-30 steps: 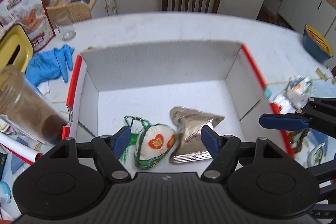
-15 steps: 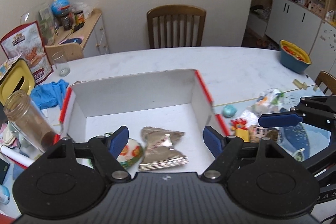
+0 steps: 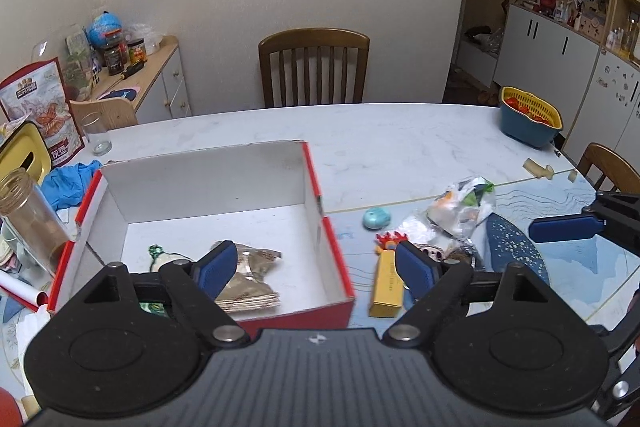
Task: Organize objects
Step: 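Move both tools back to the objects on the table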
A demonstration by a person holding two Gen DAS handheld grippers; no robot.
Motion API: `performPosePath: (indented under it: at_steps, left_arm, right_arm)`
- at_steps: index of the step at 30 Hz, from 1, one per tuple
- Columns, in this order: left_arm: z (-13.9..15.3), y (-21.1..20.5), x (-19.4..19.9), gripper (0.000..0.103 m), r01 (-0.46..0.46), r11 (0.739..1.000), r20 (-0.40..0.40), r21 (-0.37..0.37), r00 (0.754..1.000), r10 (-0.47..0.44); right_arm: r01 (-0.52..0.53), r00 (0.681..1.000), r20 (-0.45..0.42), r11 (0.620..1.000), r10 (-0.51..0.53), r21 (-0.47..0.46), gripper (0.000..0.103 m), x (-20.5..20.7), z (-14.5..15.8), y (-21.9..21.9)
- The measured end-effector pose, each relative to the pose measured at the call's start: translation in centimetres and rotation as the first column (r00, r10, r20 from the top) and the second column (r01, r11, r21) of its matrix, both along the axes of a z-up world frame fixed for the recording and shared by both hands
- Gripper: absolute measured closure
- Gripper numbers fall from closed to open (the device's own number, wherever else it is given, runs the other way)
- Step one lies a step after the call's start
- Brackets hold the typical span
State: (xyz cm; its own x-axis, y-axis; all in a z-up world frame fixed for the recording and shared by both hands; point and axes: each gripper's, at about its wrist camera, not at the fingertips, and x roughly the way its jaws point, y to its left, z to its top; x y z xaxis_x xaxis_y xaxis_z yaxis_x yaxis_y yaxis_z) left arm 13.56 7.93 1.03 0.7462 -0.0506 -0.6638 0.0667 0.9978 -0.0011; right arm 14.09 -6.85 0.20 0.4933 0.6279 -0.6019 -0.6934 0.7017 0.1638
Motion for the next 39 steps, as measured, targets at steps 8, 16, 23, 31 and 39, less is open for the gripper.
performPosePath:
  at_steps: [8, 16, 23, 31, 39]
  left_arm:
    - [-0.8, -3.1, -0.4, 0.004, -0.004, 0.999, -0.003, -0.037, 1.0, 0.004]
    - [-2.2, -6.6, -0.5, 0.0, 0.007, 0.998, 0.028, -0.058, 1.0, -0.005]
    - [-4.0, -9.4, 0.0, 0.0, 0.023, 0.997, 0.011, -0.078, 1.0, -0.023]
    - [-6.5, -11.9, 1.5, 0.0, -0.013, 0.998, -0.043, -0.066, 0.999, 0.011]
    - [-8.2, -13.1, 2.8, 0.0, -0.029, 0.997, -0.072, -0.07, 0.997, 0.024]
  right_arm:
    - [0.052, 0.999, 0.007, 0.997, -0.052, -0.051, 0.005, -1.0, -1.3, -5.5]
    - [0.11, 0.994, -0.002, 0.991, -0.111, -0.078, 0.005, -0.5, -3.0, -9.9]
    - [0.12, 0.992, -0.03, 0.986, -0.124, -0.116, 0.005, 1.0, -4.8, -12.8]
    - [0.064, 0.996, -0.055, 0.985, -0.073, -0.159, 0.005, 1.6, -7.2, -13.4]
    - [-0.009, 0.997, -0.076, 0.982, -0.006, -0.188, 0.005, 2.2, -9.1, -12.9]
